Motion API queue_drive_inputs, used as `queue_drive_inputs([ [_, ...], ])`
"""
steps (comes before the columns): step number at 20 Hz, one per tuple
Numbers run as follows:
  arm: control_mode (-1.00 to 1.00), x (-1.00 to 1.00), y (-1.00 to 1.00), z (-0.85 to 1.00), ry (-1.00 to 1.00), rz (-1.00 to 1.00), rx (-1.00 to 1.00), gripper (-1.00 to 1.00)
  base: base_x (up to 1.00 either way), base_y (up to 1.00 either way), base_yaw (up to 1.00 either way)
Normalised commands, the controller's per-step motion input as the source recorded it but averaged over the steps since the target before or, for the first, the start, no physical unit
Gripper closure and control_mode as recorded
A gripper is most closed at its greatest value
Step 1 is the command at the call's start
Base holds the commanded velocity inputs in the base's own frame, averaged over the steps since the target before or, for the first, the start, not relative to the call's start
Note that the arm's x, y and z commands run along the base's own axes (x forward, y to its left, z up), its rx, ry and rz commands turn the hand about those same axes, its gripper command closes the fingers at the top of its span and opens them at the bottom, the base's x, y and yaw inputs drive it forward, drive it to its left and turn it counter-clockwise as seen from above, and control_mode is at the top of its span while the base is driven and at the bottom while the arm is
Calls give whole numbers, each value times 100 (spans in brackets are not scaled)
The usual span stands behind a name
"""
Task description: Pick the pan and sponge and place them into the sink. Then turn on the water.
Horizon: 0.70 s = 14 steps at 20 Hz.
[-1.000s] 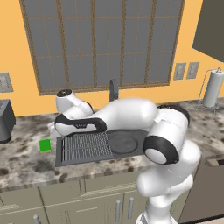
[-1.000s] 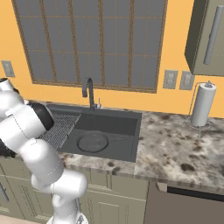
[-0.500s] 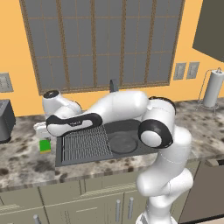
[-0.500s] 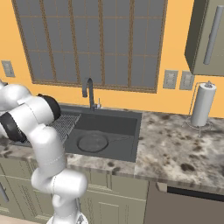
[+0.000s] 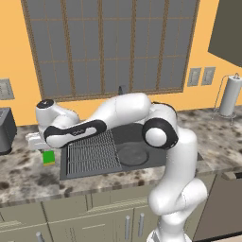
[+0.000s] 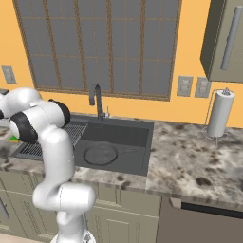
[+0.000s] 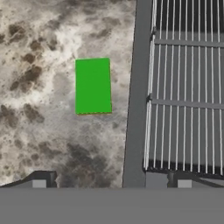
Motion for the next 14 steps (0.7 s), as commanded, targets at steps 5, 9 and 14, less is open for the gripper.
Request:
queue_drive_inputs([
  [5,-100,17,26,-14,-4,-1,5,-100,0,0,0],
  [9,-100,19,16,-6,-4,-3,4,-100,0,0,0],
  [14,-100,17,2,-5,-2,-3,5,-100,0,0,0],
])
